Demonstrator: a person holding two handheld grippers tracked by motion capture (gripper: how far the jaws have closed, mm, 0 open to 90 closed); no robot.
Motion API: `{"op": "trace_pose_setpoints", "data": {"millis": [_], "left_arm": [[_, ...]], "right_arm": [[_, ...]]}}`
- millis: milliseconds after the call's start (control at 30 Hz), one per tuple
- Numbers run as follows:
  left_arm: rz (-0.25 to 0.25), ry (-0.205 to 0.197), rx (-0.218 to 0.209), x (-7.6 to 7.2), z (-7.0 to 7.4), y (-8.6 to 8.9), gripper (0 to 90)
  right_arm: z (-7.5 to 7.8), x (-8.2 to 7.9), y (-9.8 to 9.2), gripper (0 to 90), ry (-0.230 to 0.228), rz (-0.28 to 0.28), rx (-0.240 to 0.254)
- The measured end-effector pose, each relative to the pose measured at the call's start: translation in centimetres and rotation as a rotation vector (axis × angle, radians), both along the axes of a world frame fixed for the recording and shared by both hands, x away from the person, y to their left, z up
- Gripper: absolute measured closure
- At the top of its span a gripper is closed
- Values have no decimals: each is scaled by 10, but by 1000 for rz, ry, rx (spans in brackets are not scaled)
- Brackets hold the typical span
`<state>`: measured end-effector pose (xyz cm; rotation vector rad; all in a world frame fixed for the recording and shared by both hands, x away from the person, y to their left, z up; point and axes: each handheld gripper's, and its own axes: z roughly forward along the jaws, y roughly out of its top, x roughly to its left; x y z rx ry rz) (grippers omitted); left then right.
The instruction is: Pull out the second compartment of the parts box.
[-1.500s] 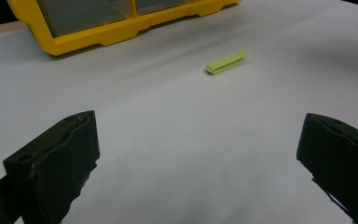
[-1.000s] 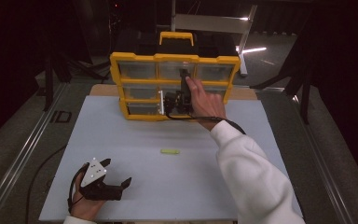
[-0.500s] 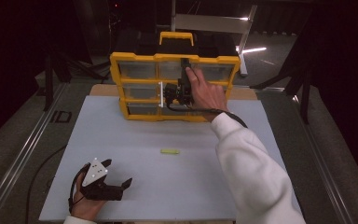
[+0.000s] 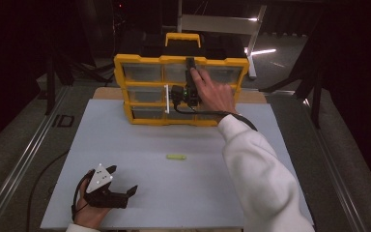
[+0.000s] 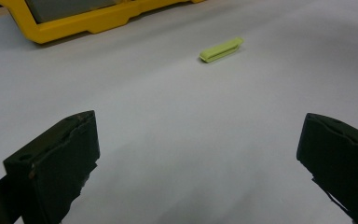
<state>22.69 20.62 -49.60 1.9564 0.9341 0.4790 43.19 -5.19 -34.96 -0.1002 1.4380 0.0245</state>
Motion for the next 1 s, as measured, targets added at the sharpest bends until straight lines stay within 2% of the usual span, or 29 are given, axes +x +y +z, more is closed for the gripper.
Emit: {"op": "trace_pose_setpoints", "data": {"millis": [333,467,1000], "left_arm": [[-3,3,-3,0,-1,-1,0],[-3,3,-3,0,-1,-1,0],[-6,6,2,0,-1,-1,0]], "right_arm": [[0,3,-4,500,-50,-23,-9],[-2,4,-4,523,-60,-21,-30],[2,-6,-8,553,-36,8,-10]]}}
